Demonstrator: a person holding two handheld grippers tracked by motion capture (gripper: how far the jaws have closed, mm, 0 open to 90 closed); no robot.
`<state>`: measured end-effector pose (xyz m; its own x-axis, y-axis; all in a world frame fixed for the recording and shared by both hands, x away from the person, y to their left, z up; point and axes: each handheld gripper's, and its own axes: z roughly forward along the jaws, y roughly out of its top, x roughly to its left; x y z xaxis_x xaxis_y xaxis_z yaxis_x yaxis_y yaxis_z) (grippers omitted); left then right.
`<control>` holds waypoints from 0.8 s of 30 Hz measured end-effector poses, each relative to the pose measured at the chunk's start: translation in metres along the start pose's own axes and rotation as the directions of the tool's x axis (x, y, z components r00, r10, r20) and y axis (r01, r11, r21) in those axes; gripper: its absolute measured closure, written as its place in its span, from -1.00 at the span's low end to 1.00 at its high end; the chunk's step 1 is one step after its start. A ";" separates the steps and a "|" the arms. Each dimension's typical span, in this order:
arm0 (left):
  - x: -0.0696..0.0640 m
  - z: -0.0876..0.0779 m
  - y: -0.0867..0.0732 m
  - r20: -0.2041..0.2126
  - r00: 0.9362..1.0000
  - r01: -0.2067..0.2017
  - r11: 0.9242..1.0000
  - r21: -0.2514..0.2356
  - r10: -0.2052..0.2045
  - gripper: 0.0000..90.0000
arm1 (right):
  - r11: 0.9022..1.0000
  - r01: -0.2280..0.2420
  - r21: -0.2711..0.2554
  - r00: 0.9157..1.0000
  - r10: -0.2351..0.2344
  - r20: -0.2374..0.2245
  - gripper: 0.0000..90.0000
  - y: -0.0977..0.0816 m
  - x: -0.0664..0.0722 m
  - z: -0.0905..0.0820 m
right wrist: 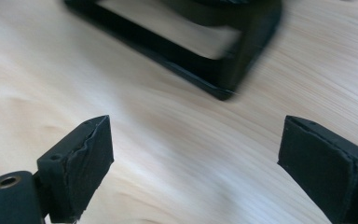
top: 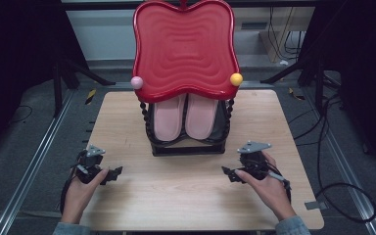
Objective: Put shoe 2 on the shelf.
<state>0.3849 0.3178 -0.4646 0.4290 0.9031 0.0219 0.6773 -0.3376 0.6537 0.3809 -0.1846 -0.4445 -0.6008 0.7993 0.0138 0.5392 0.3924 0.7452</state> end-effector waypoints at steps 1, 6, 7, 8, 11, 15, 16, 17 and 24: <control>-0.001 0.002 0.000 -0.001 1.000 -0.003 1.000 0.003 0.003 -0.89 | 1.000 -0.025 -0.002 1.000 0.025 0.019 -0.77 -0.004 -0.007 0.001; -0.001 0.013 0.001 -0.002 1.000 -0.014 1.000 0.006 0.014 -0.89 | 0.995 -0.097 0.030 0.988 0.093 0.127 -0.71 -0.012 -0.038 0.012; 0.000 0.015 0.002 -0.003 1.000 -0.011 1.000 -0.002 0.011 -0.89 | 0.993 -0.116 0.031 0.983 0.110 0.144 -0.67 -0.013 -0.044 0.014; 0.001 0.017 0.003 -0.004 1.000 -0.007 1.000 -0.003 0.007 -0.88 | 0.990 -0.138 0.022 0.979 0.133 0.156 -0.64 -0.013 -0.049 0.017; 0.007 0.025 0.005 -0.026 1.000 0.014 1.000 -0.013 -0.015 -0.88 | 0.981 -0.195 -0.006 0.963 0.193 0.187 -0.62 -0.015 -0.068 0.026; 0.011 0.037 0.007 -0.033 0.999 0.009 1.000 -0.021 -0.010 -0.86 | 0.964 -0.263 -0.042 0.939 0.266 0.219 -0.60 -0.022 -0.088 0.037; 0.012 0.040 0.007 -0.038 0.999 0.007 1.000 -0.022 -0.007 -0.86 | 0.963 -0.266 -0.044 0.936 0.269 0.228 -0.60 -0.024 -0.091 0.039; 0.013 0.043 0.007 -0.043 0.999 0.005 1.000 -0.023 -0.006 -0.86 | 0.958 -0.285 -0.042 0.929 0.286 0.234 -0.61 -0.026 -0.092 0.042; 0.015 0.056 0.004 -0.036 0.999 0.032 0.999 -0.036 -0.033 -0.91 | 0.962 -0.272 -0.008 0.924 0.263 0.276 -0.72 -0.033 -0.091 0.055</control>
<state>0.4277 0.3152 -0.5040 0.3846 0.9227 0.0270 0.6690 -0.2988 0.6805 0.4505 -0.2448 -0.5067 -0.2503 0.9679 0.0246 0.6776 0.1569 0.7185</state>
